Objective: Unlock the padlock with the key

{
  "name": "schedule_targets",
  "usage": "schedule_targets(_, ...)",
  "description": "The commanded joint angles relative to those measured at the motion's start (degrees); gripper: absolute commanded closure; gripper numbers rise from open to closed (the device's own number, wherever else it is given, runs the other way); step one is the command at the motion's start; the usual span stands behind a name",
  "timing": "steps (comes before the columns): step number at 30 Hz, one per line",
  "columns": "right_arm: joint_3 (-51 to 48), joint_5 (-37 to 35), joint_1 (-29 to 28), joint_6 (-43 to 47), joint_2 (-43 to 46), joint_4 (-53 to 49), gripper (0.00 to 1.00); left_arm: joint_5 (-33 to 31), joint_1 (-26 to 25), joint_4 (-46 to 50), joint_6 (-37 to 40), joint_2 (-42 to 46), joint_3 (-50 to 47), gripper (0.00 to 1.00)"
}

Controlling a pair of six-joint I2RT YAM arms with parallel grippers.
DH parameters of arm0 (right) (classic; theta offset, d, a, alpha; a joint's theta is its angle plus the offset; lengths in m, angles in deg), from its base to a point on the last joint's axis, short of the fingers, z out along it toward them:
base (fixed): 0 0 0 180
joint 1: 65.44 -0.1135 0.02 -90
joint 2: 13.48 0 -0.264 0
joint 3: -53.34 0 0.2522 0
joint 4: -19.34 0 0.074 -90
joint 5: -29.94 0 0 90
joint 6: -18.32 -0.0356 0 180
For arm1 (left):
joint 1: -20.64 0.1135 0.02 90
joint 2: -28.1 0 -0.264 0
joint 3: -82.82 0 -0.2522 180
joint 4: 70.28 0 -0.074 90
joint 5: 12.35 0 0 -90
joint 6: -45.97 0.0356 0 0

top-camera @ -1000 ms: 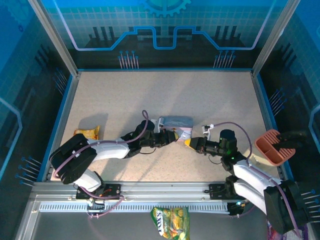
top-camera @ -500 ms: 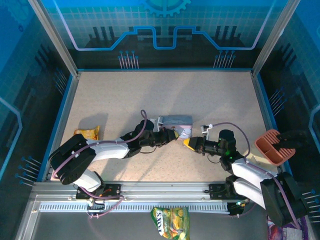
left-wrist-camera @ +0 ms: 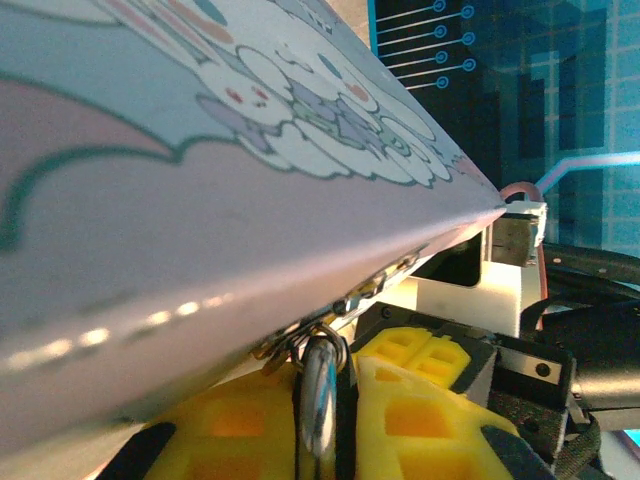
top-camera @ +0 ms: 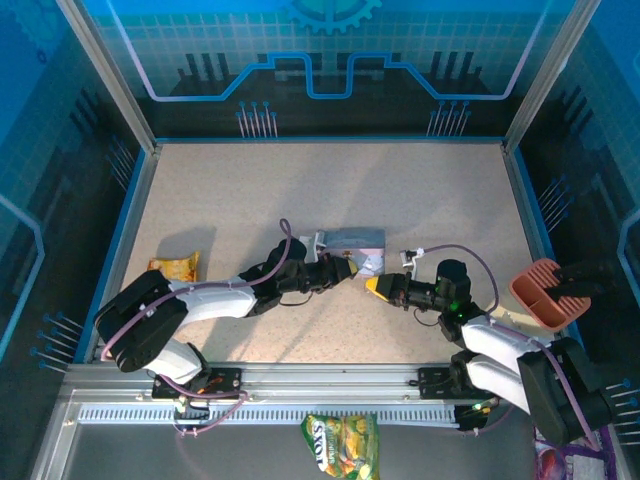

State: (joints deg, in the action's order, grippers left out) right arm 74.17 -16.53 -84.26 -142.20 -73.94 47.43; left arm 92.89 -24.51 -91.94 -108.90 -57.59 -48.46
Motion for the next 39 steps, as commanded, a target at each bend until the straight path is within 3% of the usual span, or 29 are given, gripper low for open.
schedule_targets(1,0.0,-0.2,-0.8,0.5,-0.8,1.5,1.00,-0.1,0.4,-6.8,0.5,3.4,0.7,0.95)
schedule_targets(39,0.2,-0.5,-0.8,-2.3,-0.6,5.5,1.00,1.4,-1.5,-6.7,1.2,2.9,1.5,0.94)
